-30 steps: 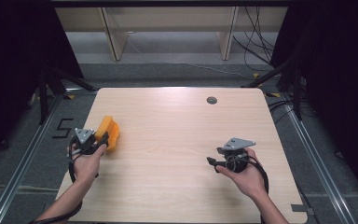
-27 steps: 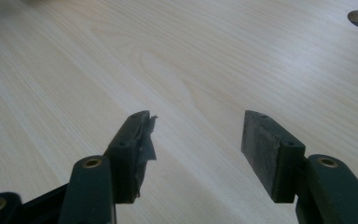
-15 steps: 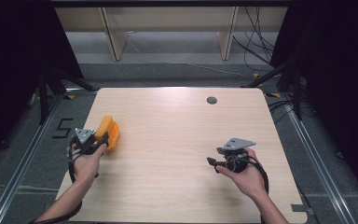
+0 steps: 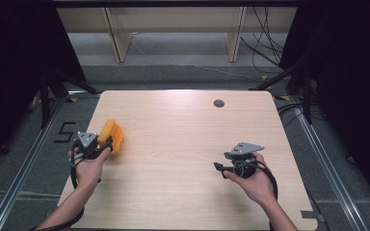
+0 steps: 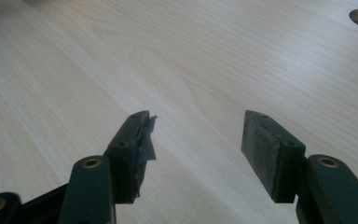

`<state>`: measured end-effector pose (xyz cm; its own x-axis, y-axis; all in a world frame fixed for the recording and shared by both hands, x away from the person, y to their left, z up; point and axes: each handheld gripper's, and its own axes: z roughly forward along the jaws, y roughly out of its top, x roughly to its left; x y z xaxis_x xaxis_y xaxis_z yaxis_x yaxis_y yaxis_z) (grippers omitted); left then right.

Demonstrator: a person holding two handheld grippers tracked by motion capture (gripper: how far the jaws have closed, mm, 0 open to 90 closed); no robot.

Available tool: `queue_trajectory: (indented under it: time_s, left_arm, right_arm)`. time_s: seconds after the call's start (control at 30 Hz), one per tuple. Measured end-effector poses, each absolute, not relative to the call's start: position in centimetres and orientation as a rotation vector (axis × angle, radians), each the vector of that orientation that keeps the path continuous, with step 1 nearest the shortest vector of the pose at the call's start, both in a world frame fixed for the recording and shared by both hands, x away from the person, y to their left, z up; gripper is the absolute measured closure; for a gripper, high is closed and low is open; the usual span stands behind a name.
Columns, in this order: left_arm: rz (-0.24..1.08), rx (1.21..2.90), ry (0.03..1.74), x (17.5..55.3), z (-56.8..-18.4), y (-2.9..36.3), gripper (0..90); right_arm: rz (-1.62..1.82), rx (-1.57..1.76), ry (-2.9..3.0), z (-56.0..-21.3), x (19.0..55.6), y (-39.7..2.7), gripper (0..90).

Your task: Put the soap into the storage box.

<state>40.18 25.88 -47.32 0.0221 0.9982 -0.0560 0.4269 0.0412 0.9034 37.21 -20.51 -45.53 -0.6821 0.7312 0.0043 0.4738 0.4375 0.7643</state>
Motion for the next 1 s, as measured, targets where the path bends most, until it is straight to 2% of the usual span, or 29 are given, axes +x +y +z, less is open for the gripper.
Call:
queue_trajectory:
  time_s: [1.0]
  left_arm:
    - [0.881,1.503,1.535,39.71,-46.84,26.82,45.7]
  right_arm:
    - [1.110,1.017,2.373,-45.60,37.27,-20.49,42.8]
